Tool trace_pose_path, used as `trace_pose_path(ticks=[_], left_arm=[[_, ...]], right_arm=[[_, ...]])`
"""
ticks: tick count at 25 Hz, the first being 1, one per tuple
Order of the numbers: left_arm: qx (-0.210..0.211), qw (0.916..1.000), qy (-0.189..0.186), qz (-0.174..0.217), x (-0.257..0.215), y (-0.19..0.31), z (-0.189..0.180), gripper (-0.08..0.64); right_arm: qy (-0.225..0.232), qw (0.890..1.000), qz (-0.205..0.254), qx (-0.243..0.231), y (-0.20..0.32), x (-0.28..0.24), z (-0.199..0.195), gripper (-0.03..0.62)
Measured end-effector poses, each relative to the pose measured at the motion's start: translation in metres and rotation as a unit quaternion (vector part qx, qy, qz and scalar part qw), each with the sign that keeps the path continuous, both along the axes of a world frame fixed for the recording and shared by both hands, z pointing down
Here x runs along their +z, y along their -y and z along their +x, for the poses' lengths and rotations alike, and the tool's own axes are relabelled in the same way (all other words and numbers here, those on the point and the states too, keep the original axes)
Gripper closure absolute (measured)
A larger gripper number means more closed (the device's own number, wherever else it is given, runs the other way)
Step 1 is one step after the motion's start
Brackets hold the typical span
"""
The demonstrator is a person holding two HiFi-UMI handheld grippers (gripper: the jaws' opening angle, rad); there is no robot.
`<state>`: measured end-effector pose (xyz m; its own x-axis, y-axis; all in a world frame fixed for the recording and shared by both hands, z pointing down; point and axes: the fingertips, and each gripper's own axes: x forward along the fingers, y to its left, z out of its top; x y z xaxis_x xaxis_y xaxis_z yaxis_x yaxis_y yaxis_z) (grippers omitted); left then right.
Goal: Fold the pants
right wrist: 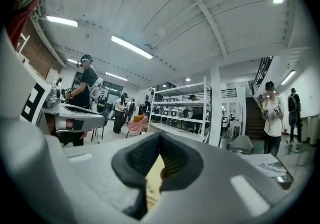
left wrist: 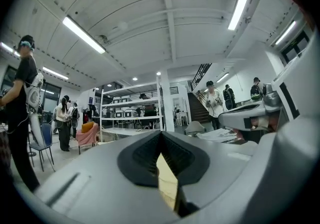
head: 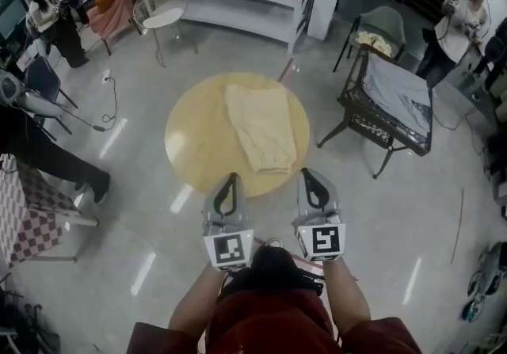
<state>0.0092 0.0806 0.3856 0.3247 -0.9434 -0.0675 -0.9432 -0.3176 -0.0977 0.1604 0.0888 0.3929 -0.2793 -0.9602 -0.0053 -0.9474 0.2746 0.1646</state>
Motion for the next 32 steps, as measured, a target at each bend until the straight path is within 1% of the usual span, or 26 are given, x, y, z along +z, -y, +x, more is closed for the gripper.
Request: trace_pose_path(ticks=[2,5,9,11,13,15,16,17,18,21,23,25,27,30,32], left_arm=[[0.003,0.9999,0.012,-0.002,0.004,-0.006,0.003,0.554],[0.013,0.9989,0.038,-0.023,0.022,-0.007,0.012,0.554],[0.037,0.9940,0.087,-0.055,0.049,0.008,0.031,0.554],[0.047,0.9899,0.116,-0.067,0.063,0.016,0.040,0.554],[0.053,0.9842,0.148,-0.082,0.080,0.026,0.046,0.554],[0.060,0.9761,0.181,-0.105,0.101,0.038,0.049,0.554],[0.065,0.9720,0.194,-0.115,0.112,0.044,0.050,0.552],[0.071,0.9683,0.205,-0.124,0.122,0.048,0.052,0.546],[0.077,0.9648,0.213,-0.134,0.131,0.051,0.055,0.514],[0.094,0.9539,0.237,-0.158,0.155,0.060,0.064,0.483],[0.106,0.9448,0.256,-0.175,0.170,0.066,0.070,0.465],[0.124,0.9309,0.280,-0.200,0.187,0.070,0.075,0.410],[0.143,0.9146,0.304,-0.224,0.204,0.072,0.081,0.377],[0.165,0.8909,0.339,-0.253,0.226,0.075,0.085,0.360],[0.172,0.8795,0.356,-0.264,0.238,0.079,0.086,0.353]], right_arm=[[-0.006,1.000,-0.005,-0.006,-0.005,0.003,-0.001,0.592],[-0.016,1.000,-0.022,-0.015,-0.005,0.019,0.001,0.592],[-0.032,0.998,-0.033,-0.033,0.011,0.037,0.007,0.592],[-0.054,0.997,-0.046,-0.044,0.022,0.050,0.009,0.592],[-0.094,0.992,-0.065,-0.059,0.033,0.067,0.009,0.592],[-0.139,0.983,-0.085,-0.079,0.044,0.086,0.003,0.591],[-0.153,0.980,-0.093,-0.089,0.049,0.096,-0.001,0.587],[-0.164,0.976,-0.102,-0.098,0.053,0.106,-0.003,0.560],[-0.174,0.973,-0.113,-0.106,0.055,0.116,-0.005,0.544],[-0.202,0.961,-0.142,-0.125,0.062,0.145,-0.003,0.512],[-0.222,0.950,-0.166,-0.144,0.068,0.164,-0.001,0.475],[-0.246,0.935,-0.194,-0.166,0.072,0.184,0.001,0.431],[-0.265,0.922,-0.218,-0.182,0.075,0.202,0.005,0.405],[-0.287,0.905,-0.242,-0.201,0.081,0.223,0.011,0.386],[-0.300,0.894,-0.253,-0.215,0.084,0.235,0.011,0.385]])
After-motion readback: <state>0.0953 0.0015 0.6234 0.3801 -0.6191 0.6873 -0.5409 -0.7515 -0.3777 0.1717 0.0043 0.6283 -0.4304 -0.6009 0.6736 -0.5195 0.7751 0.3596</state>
